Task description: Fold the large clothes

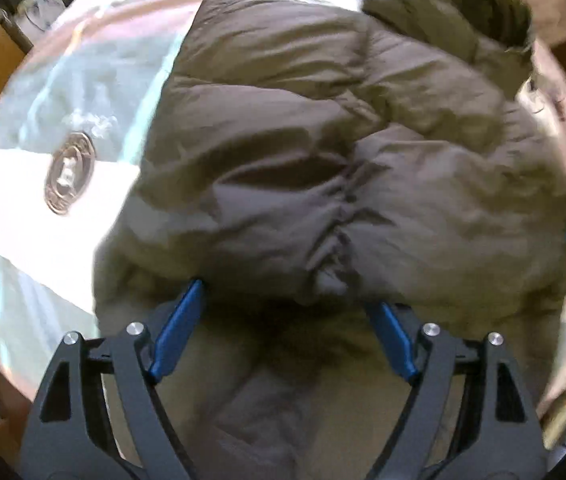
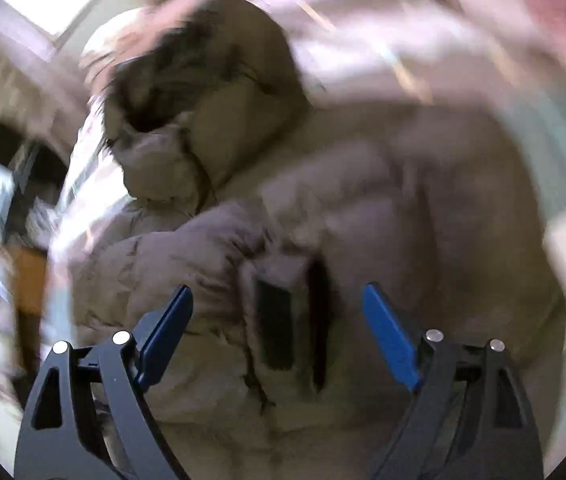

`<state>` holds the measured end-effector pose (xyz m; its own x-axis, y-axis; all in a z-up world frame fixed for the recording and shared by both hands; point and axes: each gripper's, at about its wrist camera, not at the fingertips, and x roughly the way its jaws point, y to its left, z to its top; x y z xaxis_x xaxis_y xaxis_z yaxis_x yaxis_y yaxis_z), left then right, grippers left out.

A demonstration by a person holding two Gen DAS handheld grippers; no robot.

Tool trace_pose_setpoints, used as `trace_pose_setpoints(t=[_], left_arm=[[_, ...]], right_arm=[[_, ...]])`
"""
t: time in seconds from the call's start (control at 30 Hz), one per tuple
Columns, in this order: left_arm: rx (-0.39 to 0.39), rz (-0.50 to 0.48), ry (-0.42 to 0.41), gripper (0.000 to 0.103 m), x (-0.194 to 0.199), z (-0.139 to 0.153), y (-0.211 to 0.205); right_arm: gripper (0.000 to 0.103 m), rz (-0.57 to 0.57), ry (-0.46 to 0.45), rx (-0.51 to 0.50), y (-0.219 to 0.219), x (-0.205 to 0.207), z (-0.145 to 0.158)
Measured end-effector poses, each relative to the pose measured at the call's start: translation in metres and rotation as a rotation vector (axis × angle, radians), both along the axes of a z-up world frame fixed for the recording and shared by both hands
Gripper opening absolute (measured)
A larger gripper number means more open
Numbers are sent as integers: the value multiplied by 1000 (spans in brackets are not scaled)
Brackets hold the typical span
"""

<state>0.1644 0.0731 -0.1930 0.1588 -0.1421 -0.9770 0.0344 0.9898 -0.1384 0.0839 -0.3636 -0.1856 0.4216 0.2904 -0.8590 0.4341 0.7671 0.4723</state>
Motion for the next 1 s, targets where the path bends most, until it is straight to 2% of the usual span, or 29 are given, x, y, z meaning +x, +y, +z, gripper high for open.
trace_pose_setpoints(t=[0.07, 0.1, 0.2, 0.27, 0.3, 0.33, 0.37, 0.4, 0.47, 0.5, 0.67, 0.7, 0.73, 0.77, 0.8, 0.83, 0.87, 0.93, 1.0], left_arm=[[3, -55, -50, 81, -3, 16, -5], [10, -74, -109, 81, -6, 30, -7], [-6, -40, -255, 82, -7, 61, -5], [34, 0, -280, 82, 0, 60, -2], [93, 16, -261, 82, 7, 49, -3], [135, 21, -234, 81, 12, 37, -5], [171, 29, -201, 78, 18, 24, -5], [211, 46, -147, 76, 24, 7, -5], [249, 88, -66, 72, 32, -21, -1], [252, 111, -59, 72, 33, -27, 2], [289, 253, -102, 75, 42, -26, 18], [295, 268, -107, 76, 43, -26, 20], [299, 284, -105, 78, 45, -28, 21], [300, 291, -98, 78, 47, -30, 22], [294, 289, -89, 78, 47, -32, 22], [294, 287, -89, 78, 46, -31, 19], [294, 287, -97, 77, 46, -27, 19], [284, 300, -164, 77, 44, -7, 17], [265, 298, -270, 77, 38, 18, 11]], right_arm=[[87, -48, 38, 158, -6, -4, -16], [87, -45, 57, 189, -6, -4, -21], [87, 7, 90, 180, 5, -2, -32], [87, 52, 80, 219, 20, 8, -40], [83, 73, 72, 229, 25, 12, -44], [73, 84, 60, 182, 30, 17, -44], [35, 112, 39, 118, 37, 19, -41], [21, 156, 15, 65, 44, 21, -39], [14, 221, -76, -29, 58, 34, -24], [14, 241, -129, -54, 64, 39, -15], [14, 269, -386, -51, 78, 52, 29], [14, 277, -427, -94, 81, 51, 37], [17, 270, -427, -165, 82, 50, 39], [37, 255, -397, -218, 81, 53, 36], [72, 228, -320, -282, 79, 56, 26], [84, 210, -220, -323, 75, 59, 13], [86, 195, -173, -336, 68, 58, 6], [86, 133, -145, -361, 52, 52, 4], [85, 41, -214, -373, 33, 39, 22]])
